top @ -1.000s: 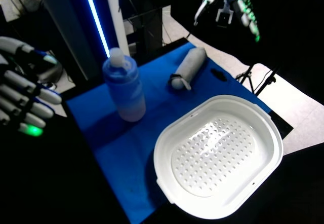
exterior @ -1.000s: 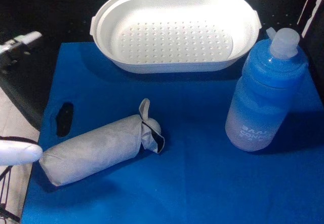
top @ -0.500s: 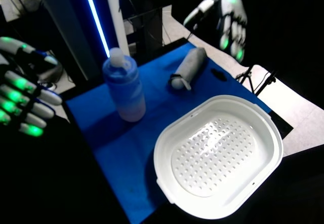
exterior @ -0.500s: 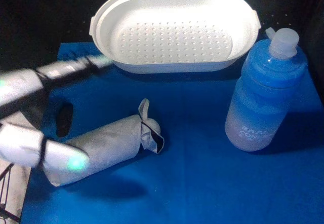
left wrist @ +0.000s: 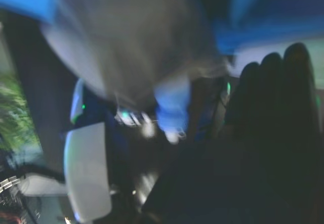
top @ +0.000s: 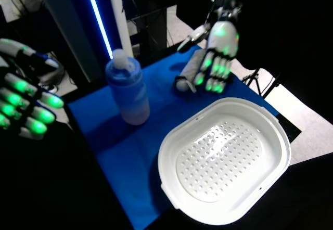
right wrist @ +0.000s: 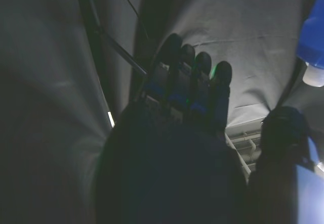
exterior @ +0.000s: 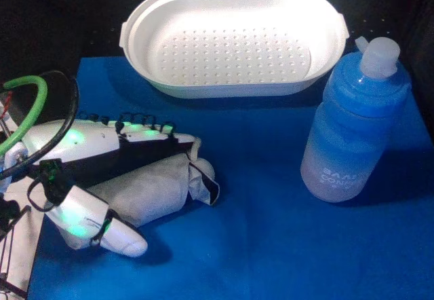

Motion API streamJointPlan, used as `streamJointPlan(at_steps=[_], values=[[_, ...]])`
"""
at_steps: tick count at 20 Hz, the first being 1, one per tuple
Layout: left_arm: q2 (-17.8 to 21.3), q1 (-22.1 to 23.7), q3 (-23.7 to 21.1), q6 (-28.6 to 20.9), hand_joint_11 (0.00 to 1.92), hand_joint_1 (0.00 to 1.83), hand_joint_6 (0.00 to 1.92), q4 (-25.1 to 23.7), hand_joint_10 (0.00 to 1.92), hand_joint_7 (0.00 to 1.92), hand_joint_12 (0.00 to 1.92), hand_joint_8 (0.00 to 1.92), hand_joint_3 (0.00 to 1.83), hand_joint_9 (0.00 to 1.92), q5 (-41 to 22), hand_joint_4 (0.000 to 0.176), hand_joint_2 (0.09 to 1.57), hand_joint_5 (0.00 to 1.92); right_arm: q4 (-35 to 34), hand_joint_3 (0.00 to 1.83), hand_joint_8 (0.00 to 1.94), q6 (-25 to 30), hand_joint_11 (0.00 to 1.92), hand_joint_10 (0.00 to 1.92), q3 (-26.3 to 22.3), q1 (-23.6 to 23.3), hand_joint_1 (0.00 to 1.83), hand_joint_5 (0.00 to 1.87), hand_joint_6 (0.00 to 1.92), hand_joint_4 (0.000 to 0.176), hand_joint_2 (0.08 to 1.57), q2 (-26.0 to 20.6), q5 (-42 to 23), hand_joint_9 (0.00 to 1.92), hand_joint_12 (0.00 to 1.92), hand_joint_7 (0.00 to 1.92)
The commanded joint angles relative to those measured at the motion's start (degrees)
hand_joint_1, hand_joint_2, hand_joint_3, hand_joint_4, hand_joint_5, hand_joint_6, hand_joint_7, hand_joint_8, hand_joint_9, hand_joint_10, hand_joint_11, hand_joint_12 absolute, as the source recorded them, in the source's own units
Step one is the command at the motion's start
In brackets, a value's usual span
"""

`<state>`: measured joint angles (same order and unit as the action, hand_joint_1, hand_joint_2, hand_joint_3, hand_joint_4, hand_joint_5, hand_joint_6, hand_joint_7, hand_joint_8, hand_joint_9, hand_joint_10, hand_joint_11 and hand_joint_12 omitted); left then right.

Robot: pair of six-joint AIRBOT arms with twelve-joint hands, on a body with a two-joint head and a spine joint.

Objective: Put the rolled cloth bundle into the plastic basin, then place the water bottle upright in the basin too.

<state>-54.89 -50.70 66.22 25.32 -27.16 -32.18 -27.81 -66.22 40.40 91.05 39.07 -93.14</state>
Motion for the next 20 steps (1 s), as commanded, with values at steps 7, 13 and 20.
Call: streamJointPlan(at_steps=[7, 13, 20], values=[[-1.0, 2.0, 0.6, 2.2, 0.1, 0.67, 0.0, -1.8, 0.01, 0.14, 0.07, 0.0, 0.0, 0.17, 2.3, 0.176, 0.88, 0.16, -0.3, 0.0, 0.0, 0.5, 0.0, 0.0, 0.4, -0.1, 0.09, 0.3, 0.0, 0.045, 1.41, -0.2, -7.0, 0.19, 0.51, 0.24], [-1.0, 2.1, 0.7, 2.8, 0.0, 1.02, 1.37, -1.9, 1.69, 0.32, 1.8, 1.54, 0.0, 0.24, 3.2, 0.065, 1.15, 0.49, -0.3, 0.0, 0.0, 0.5, 0.0, 0.0, 0.4, -0.1, 0.09, 0.3, 0.0, 0.043, 1.41, -0.2, -7.0, 0.2, 0.56, 0.25], [-0.7, 2.6, 0.7, 3.4, 1.12, 1.72, 1.92, -0.3, 1.92, 0.98, 1.92, 1.92, 0.0, 1.16, 1.3, 0.176, 1.17, 0.62, -0.3, 0.0, 0.0, 0.5, 0.0, 0.0, 0.4, -0.1, 0.09, 0.31, 0.0, 0.022, 1.41, 0.0, -7.0, 0.21, 0.6, 0.25]])
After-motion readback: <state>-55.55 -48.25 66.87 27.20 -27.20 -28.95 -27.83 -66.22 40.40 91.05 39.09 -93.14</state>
